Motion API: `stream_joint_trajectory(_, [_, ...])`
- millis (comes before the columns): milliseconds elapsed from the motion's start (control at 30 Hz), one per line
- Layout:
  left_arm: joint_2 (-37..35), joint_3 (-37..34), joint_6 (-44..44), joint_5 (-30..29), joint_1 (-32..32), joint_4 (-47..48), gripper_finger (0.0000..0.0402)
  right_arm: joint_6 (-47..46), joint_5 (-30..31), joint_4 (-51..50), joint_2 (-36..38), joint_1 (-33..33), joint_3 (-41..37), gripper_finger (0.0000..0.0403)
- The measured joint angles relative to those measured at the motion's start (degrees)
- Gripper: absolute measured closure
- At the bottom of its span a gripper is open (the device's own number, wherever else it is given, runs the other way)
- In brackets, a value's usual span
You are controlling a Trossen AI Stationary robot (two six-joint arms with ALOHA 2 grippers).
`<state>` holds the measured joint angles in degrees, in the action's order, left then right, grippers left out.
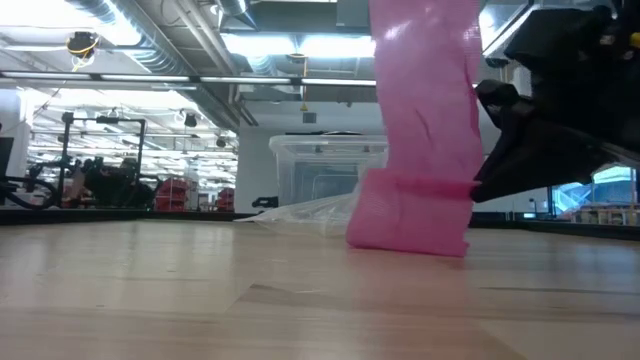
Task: Roll bandage
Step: Roll the pink bandage
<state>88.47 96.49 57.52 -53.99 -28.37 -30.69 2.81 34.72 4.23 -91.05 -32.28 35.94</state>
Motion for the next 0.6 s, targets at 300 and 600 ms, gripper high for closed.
stream_joint_trajectory(300, [0.0, 1.0, -6.6, -0.2, -1.3, 12.5, 0.0385, -9.2, -1.4, 2.5, 1.0, -0.3, 0.7, 0.0368])
stream_joint_trajectory(600, [0.0, 1.0, -18.0, -0.2, -2.7, 27.6, 0.0385, -18.9, -11.1, -19.1, 12.6, -5.8, 13.8, 0.0251])
